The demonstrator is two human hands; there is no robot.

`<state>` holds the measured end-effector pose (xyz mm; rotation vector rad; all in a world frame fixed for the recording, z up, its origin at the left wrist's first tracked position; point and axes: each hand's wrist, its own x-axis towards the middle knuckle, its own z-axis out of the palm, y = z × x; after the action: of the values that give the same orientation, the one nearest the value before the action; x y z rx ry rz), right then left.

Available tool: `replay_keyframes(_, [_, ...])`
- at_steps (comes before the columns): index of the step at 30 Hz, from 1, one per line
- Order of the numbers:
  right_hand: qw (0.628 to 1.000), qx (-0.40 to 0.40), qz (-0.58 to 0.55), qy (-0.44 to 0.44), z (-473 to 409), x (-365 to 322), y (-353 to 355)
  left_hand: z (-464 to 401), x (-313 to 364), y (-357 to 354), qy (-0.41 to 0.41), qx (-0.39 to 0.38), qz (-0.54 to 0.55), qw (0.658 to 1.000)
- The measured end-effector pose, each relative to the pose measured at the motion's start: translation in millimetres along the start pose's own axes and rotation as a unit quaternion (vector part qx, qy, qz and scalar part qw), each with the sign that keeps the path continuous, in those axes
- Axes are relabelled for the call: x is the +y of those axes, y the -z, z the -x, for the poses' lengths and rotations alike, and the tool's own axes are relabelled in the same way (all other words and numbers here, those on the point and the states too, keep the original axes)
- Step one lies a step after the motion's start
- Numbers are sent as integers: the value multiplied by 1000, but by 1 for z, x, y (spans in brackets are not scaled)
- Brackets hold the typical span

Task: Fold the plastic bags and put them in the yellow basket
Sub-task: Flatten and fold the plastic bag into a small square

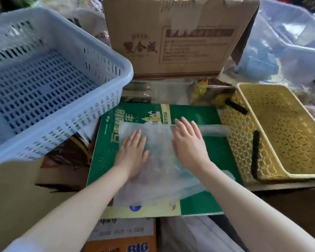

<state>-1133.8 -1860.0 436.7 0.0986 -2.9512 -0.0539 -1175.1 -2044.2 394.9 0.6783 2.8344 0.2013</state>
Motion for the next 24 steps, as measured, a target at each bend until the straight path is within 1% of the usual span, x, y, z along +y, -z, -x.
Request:
replay_keyframes(1, [999, -41, 1, 31, 9, -8, -12, -6, 3, -5, -3, -3, -4, 1000])
replay_keyframes(3, [990, -133, -22, 39, 25, -18, -31, -14, 8, -13, -9, -11, -13, 1000])
replay_keyframes(5, [981, -183, -59, -2, 33, -14, -42, -16, 2, -22, -6, -10, -28, 1000])
replay_keyframes(7, [968, -233, -74, -58, 40, -2, -48, -13, -7, -28, -1, -4, -38, 999])
replay_keyframes(10, [956, -265, -70, -107, 54, 24, -43, -9, -16, -27, 5, -15, -54, 998])
replay_keyframes(12, [951, -251, -130, -124, 67, 37, -31, -7, -18, -21, -3, -21, -49, 999])
replay_keyframes(13, [948, -227, -179, -132, 74, 43, -23, -5, -17, -19, -16, -12, -33, 999])
replay_keyframes(14, [944, -193, -224, -143, 82, 47, -14, -2, -13, -14, -40, -1, -8, 999])
replay_keyframes(16, [939, -137, -270, -165, 98, 52, 4, 12, 5, -9, -138, 33, 40, 989])
replay_keyframes(18, [943, -129, -263, -160, 113, 48, 15, 35, 28, -11, -239, 68, 67, 966])
replay_keyframes(20, [957, -132, -224, -127, 121, 38, 19, 55, 45, -16, -281, 70, 66, 955])
replay_keyframes(22, [976, -108, -173, -79, 122, 25, 19, 68, 47, -21, -280, 58, 68, 956])
replay_keyframes(24, [986, -79, -139, -47, 120, 10, 15, 72, 37, -25, -247, 61, 89, 963])
